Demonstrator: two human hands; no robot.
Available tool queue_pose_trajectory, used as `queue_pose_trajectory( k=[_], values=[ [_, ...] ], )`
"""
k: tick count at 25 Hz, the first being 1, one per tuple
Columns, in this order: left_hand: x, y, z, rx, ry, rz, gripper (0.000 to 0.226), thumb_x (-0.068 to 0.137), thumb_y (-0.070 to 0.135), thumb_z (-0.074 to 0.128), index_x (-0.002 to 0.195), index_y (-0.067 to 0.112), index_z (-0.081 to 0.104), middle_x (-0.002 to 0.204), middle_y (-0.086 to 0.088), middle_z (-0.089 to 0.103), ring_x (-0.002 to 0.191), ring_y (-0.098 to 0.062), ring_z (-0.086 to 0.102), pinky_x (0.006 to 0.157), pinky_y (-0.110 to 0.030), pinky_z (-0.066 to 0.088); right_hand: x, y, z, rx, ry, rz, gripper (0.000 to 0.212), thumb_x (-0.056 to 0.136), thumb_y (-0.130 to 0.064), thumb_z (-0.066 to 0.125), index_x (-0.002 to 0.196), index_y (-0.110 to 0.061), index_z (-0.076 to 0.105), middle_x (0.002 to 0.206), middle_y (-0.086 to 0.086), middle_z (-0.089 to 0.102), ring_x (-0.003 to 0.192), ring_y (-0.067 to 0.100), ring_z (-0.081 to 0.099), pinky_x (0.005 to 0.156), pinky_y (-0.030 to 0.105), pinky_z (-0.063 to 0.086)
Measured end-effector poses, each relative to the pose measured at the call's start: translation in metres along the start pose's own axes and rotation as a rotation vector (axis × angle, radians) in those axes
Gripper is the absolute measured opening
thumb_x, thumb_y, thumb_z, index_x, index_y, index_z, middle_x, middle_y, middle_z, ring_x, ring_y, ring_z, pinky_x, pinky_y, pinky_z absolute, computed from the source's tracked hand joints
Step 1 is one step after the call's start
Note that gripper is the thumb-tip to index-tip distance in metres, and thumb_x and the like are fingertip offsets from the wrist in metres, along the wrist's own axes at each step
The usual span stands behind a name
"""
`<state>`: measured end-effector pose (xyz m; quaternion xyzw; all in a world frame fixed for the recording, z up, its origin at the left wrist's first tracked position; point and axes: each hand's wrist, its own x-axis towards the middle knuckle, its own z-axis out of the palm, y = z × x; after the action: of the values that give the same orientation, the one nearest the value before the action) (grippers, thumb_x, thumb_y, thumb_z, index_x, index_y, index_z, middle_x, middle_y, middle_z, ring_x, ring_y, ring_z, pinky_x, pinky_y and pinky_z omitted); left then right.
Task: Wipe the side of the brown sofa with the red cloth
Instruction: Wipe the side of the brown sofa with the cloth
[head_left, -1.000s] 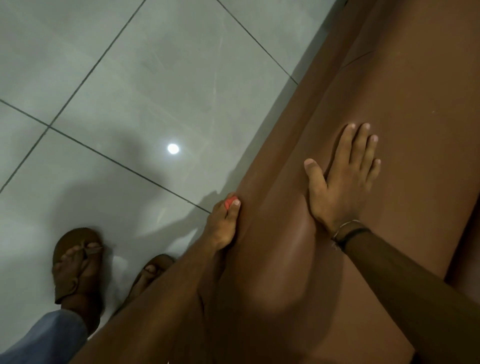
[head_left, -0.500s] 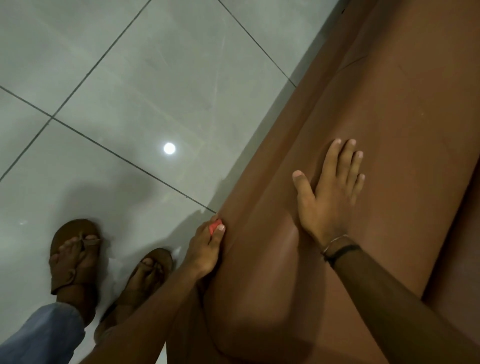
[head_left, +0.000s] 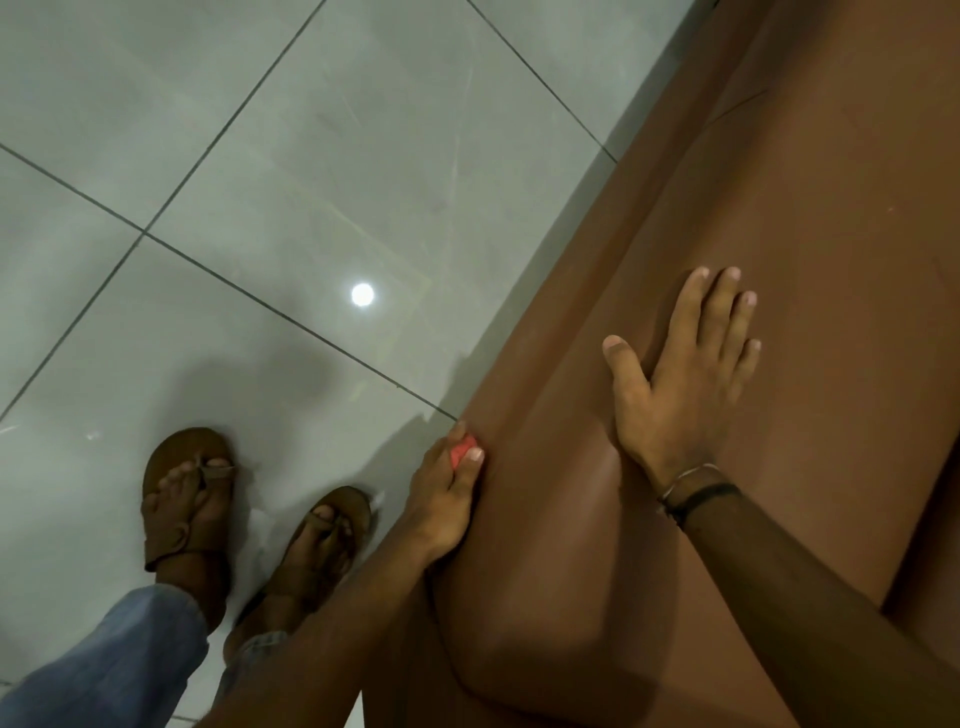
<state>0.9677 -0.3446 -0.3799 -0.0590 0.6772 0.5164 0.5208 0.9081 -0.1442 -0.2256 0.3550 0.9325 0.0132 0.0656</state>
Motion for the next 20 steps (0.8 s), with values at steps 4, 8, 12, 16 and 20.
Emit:
queue_pose_trajectory(
  k=[4,8,12,16,20],
  values=[
    [0.086,0.053,0.019,-0.008,0.029,0.109,0.072,0.102,0.065,0.03,0.159,0.022,0.043,0.166,-0.007,0.046,0.154,-0.026,0.041,0.127,-0.037,0.026,0.001,0.003,0.002,0.013,0.006,-0.008,0.098,0.092,-0.059,0.047,0.171,-0.018,0.006,0.181,0.01,-0.001,0.168,0.033,-0.004,0.134,0.06,0.004],
    [0.087,0.029,0.014,-0.004,0.063,-0.037,0.087,0.094,0.081,0.024,0.149,0.021,0.055,0.155,-0.012,0.058,0.145,-0.034,0.053,0.125,-0.049,0.035,0.001,0.002,0.004,-0.001,0.023,-0.012,0.098,0.092,-0.059,0.047,0.171,-0.016,0.009,0.181,0.011,0.002,0.168,0.035,-0.001,0.133,0.062,0.007],
    [0.104,0.071,0.024,-0.021,-0.006,0.046,0.096,0.083,0.093,0.021,0.149,0.032,0.054,0.152,-0.003,0.06,0.139,-0.026,0.058,0.121,-0.049,0.042,0.0,0.0,0.007,-0.014,0.055,0.006,0.098,0.092,-0.057,0.05,0.171,-0.015,0.012,0.181,0.012,0.005,0.168,0.036,0.004,0.132,0.063,0.01],
    [0.17,0.145,0.039,-0.033,-0.001,0.088,0.086,0.09,0.08,0.032,0.155,0.027,0.048,0.158,-0.007,0.056,0.145,-0.028,0.053,0.125,-0.046,0.037,0.003,0.0,0.009,-0.037,0.038,0.009,0.098,0.092,-0.055,0.05,0.171,-0.014,0.011,0.181,0.012,0.004,0.168,0.035,0.002,0.133,0.062,0.01],
    [0.146,0.136,0.031,-0.051,0.027,-0.032,0.073,0.099,0.067,0.035,0.151,0.02,0.052,0.154,-0.015,0.058,0.142,-0.036,0.055,0.122,-0.047,0.039,0.004,-0.001,0.009,-0.068,0.005,0.013,0.095,0.094,-0.053,0.048,0.171,-0.011,0.011,0.181,0.013,0.004,0.168,0.035,0.001,0.132,0.064,0.012]
  ],
)
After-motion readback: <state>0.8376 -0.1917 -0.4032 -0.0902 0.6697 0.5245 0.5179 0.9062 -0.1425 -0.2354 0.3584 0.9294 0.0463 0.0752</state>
